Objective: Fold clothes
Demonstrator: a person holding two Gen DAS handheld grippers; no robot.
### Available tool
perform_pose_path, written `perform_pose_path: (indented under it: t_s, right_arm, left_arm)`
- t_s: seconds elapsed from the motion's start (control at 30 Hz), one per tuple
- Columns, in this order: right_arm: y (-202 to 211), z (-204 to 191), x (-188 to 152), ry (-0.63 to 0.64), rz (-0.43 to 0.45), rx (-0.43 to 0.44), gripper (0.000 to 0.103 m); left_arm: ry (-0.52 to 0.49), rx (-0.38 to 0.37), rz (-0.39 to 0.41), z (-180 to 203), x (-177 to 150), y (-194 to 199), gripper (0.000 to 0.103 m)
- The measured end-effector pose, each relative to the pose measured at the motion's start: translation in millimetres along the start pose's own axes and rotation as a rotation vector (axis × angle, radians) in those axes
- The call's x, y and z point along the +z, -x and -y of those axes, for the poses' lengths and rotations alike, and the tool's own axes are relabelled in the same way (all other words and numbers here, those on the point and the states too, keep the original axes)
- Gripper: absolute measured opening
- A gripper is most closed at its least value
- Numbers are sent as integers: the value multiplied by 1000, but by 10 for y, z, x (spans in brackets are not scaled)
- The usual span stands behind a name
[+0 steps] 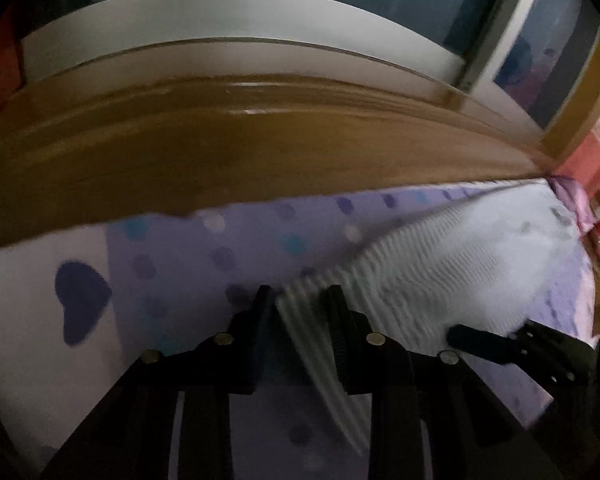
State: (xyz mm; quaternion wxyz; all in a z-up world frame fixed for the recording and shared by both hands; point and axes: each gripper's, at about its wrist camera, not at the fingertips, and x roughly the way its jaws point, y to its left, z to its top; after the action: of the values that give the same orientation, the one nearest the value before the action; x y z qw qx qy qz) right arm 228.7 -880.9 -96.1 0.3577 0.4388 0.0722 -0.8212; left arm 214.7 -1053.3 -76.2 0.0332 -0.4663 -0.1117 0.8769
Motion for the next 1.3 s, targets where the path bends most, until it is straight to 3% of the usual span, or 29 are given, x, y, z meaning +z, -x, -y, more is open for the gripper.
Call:
perform_pose_path:
  t_s: [0.13, 0.4, 0.53, 0.67, 0.8, 0.97, 1.2, 1.3]
  right_arm:
    - [66, 24, 30, -26, -3, 5, 57]
    - [545, 442, -166, -105, 49, -104, 57]
    - [857, 977, -281, -181, 50, -142, 57]
    - [1100, 1668, -280, -293, 10, -100, 57]
    - [1313, 2189, -210, -202, -42, -147, 57]
    - [1489, 2825, -217, -133, -116, -201, 57]
    - [1912, 3800, -606, -325, -21, -153, 57]
    - [1920, 3994, -567, -360, -3, -123, 57]
  left_arm:
    - [-35, 38, -1, 26, 46, -34, 28]
    - [0, 25, 18, 54, -3, 156, 28]
    - [-10, 12, 26, 229, -59, 320, 28]
    - [-52, 38, -2, 473, -98, 400, 28]
    - [-39, 68, -26, 735, -116, 374, 28]
    - [59, 86, -41, 1106, -187, 242, 28]
    - [120, 136, -50, 1616, -250, -2, 28]
    - [144, 162, -50, 1705, -242, -16, 28]
